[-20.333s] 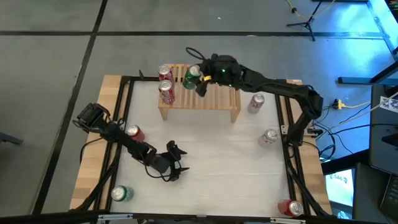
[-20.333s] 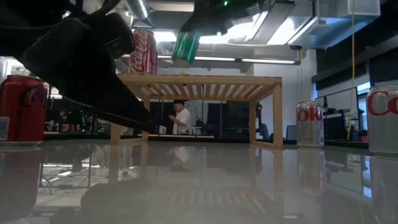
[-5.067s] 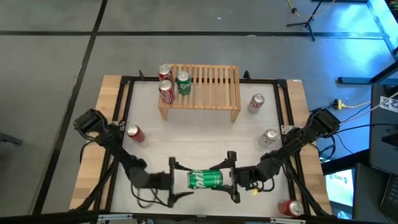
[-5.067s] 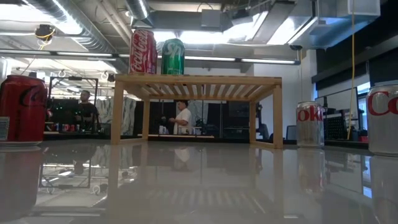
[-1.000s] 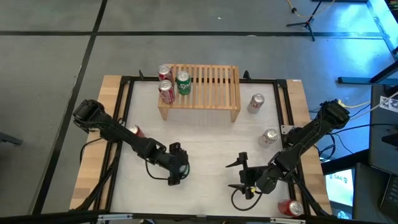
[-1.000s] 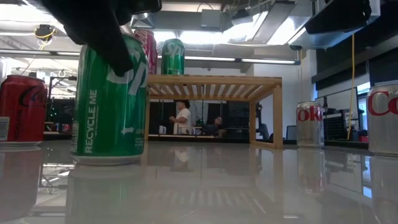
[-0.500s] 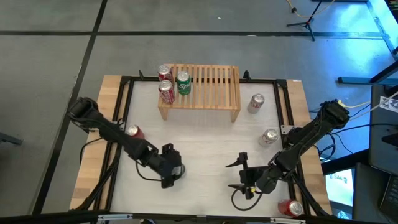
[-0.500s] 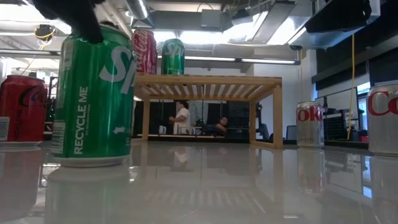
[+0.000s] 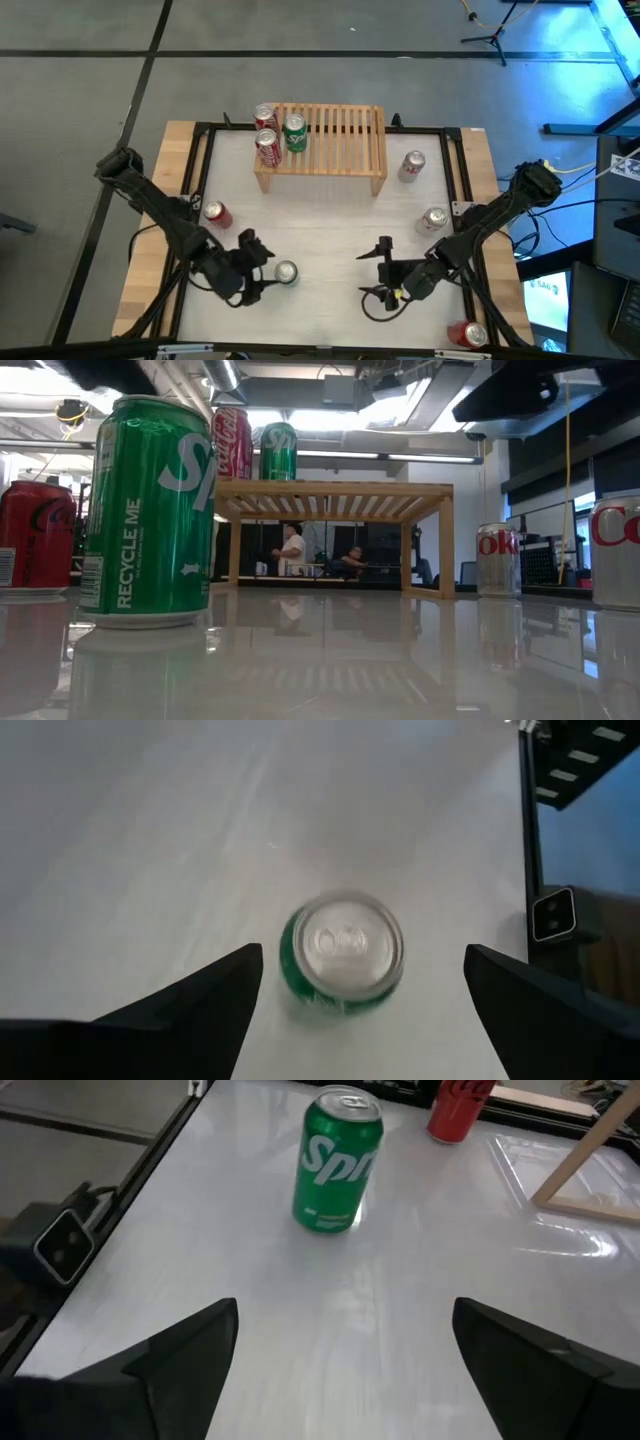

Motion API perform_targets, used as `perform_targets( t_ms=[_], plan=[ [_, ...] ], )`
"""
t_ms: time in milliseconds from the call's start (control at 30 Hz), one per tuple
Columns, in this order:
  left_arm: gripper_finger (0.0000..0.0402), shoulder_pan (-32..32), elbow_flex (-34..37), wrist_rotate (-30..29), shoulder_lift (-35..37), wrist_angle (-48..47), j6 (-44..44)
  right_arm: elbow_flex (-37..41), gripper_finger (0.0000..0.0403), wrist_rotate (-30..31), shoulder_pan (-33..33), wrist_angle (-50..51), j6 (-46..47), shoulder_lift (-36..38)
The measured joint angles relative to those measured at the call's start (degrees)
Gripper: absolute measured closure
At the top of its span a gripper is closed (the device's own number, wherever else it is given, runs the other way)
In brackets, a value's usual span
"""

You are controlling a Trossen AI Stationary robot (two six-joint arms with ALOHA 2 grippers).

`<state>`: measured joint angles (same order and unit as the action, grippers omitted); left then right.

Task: Place canned beverage on shelf
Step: Put the green soda can on the shelf aligned with the other green soda can

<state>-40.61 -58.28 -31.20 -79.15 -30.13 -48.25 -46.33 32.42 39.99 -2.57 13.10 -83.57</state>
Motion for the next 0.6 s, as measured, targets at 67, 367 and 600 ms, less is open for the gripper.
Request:
perform_targets(
  t_ms=[67,367,600],
  plan=[
    [0.0065,-2.2,0.0,-1.3,-0.4,-0.8,-2.8,0.0,0.004,-0.5,-0.8,-0.8,0.0,0.0],
    [0.0065,-10.2,0.0,-4.9,-8.3,1.4,-16.8,0.0,0.004,-2.3,-4.1,-8.2,-2.2,-1.0],
    [0.0065,-11.7,0.0,-7.0,-18.5,8.2,-20.7,0.0,0.004,-2.0,-6.9,-15.6,-5.1,-7.5]
  ],
)
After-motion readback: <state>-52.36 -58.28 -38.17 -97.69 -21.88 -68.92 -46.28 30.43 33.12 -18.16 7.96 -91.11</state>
